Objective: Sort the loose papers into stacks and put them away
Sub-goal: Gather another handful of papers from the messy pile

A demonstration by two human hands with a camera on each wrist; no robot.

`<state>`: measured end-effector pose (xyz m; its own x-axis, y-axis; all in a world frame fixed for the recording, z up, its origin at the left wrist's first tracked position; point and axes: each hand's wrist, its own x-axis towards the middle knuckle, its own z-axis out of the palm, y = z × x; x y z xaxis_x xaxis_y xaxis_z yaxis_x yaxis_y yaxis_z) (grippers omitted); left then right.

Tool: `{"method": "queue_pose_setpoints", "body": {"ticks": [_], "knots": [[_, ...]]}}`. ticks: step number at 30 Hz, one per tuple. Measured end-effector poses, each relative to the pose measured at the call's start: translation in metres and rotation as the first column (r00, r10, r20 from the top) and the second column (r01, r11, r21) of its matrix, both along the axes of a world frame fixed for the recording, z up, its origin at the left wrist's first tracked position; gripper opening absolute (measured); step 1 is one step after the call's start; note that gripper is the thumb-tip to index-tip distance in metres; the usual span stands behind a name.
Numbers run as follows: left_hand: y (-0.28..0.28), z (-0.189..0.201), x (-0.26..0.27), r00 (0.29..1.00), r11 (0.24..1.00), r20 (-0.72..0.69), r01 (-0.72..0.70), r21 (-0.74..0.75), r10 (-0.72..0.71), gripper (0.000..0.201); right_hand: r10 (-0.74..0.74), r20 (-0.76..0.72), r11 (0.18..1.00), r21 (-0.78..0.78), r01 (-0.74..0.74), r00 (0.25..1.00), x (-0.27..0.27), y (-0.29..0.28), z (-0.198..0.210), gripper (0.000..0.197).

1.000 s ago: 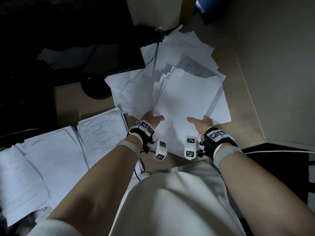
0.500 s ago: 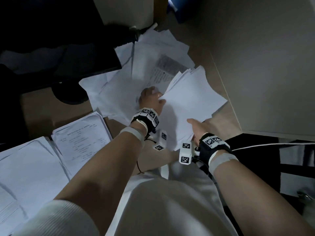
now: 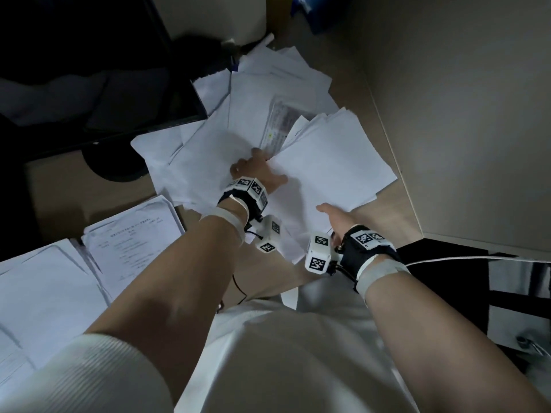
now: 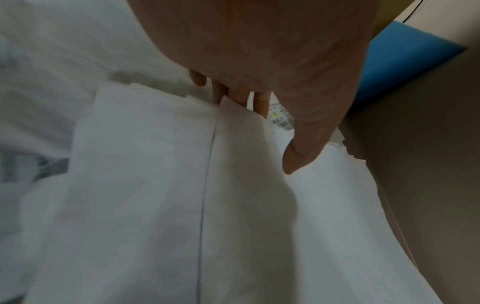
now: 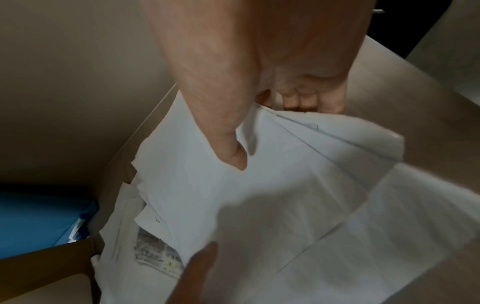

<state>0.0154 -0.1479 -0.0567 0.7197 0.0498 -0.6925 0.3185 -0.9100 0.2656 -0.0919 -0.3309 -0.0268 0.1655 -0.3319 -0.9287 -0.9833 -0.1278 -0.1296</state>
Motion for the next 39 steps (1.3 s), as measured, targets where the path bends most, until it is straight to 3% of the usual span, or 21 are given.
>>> {"method": "queue_pose_setpoints", "body": {"ticks": [6,9,12,14,16,18,20,22,24,26,30,32,35,37,39], "knots": [[0.010,0.004,-0.039,0.988,0.987,-0.136,-0.089,-0.134,0.071,0.057,-0.009,-0.027,1.000,-0.027,0.008,1.000,0.005,-0.005,-0.009,0.058],[0.018,0.001,-0.046,0.979,0.981,-0.178,-0.128,-0.148,0.101,0.050,0.025,0.001,0.999,-0.046,-0.024,1.000,0.005,-0.008,-0.019,0.064],[0.022,0.005,-0.039,0.987,0.985,-0.076,-0.147,-0.096,0.140,0.058,0.061,0.073,0.990,-0.135,-0.050,0.996,0.013,-0.007,-0.017,0.052],[0.021,0.007,-0.030,0.985,0.985,0.055,-0.163,-0.051,0.165,0.054,0.074,0.111,0.983,-0.177,-0.054,0.991,0.018,-0.010,-0.018,0.061],[0.017,0.007,-0.021,0.977,0.978,0.089,-0.185,-0.095,0.193,0.049,0.076,0.099,0.974,-0.221,-0.052,0.992,0.022,-0.015,-0.021,0.067],[0.011,0.005,-0.014,0.979,0.968,0.026,-0.196,-0.156,0.203,0.055,0.033,0.083,0.979,-0.204,-0.016,0.996,0.028,-0.019,-0.027,0.067],[0.006,0.007,-0.009,0.968,0.949,-0.006,-0.247,-0.198,0.250,0.064,-0.020,0.046,0.996,-0.090,0.024,0.999,0.035,-0.015,-0.020,0.074],[0.001,0.009,-0.006,0.942,0.908,-0.008,-0.324,-0.265,0.334,0.073,-0.042,0.043,0.999,0.007,0.041,0.998,0.042,-0.014,-0.015,0.061],[-0.004,0.012,-0.006,0.895,0.816,-0.098,-0.439,-0.376,0.436,0.087,-0.043,0.075,0.999,-0.017,0.045,0.996,0.047,-0.015,-0.020,0.056],[-0.010,0.016,-0.010,0.883,0.794,-0.198,-0.469,-0.388,0.425,0.096,0.025,0.114,0.995,-0.098,-0.014,0.993,0.053,-0.014,-0.020,0.068],[-0.013,0.013,-0.022,0.940,0.922,-0.257,-0.290,-0.258,0.224,0.069,0.167,0.172,0.964,-0.233,-0.125,0.971,0.070,-0.010,-0.005,0.066],[-0.007,0.010,-0.022,0.943,0.912,-0.185,-0.319,-0.257,0.277,0.062,0.172,0.149,0.964,-0.229,-0.135,0.974,0.074,-0.012,-0.005,0.059],[0.006,0.013,-0.009,0.930,0.896,-0.056,-0.364,-0.253,0.362,0.044,0.060,0.111,0.987,-0.155,-0.042,0.992,0.070,-0.013,-0.005,0.047],[0.011,0.015,0.001,0.934,0.899,-0.100,-0.357,-0.254,0.343,0.030,0.071,0.095,0.988,-0.146,-0.056,0.993,0.067,-0.011,-0.005,0.046],[0.012,0.021,0.004,0.953,0.932,-0.193,-0.277,-0.234,0.234,0.019,0.077,0.091,0.992,-0.112,-0.067,0.993,0.066,-0.007,-0.009,0.063]]}}
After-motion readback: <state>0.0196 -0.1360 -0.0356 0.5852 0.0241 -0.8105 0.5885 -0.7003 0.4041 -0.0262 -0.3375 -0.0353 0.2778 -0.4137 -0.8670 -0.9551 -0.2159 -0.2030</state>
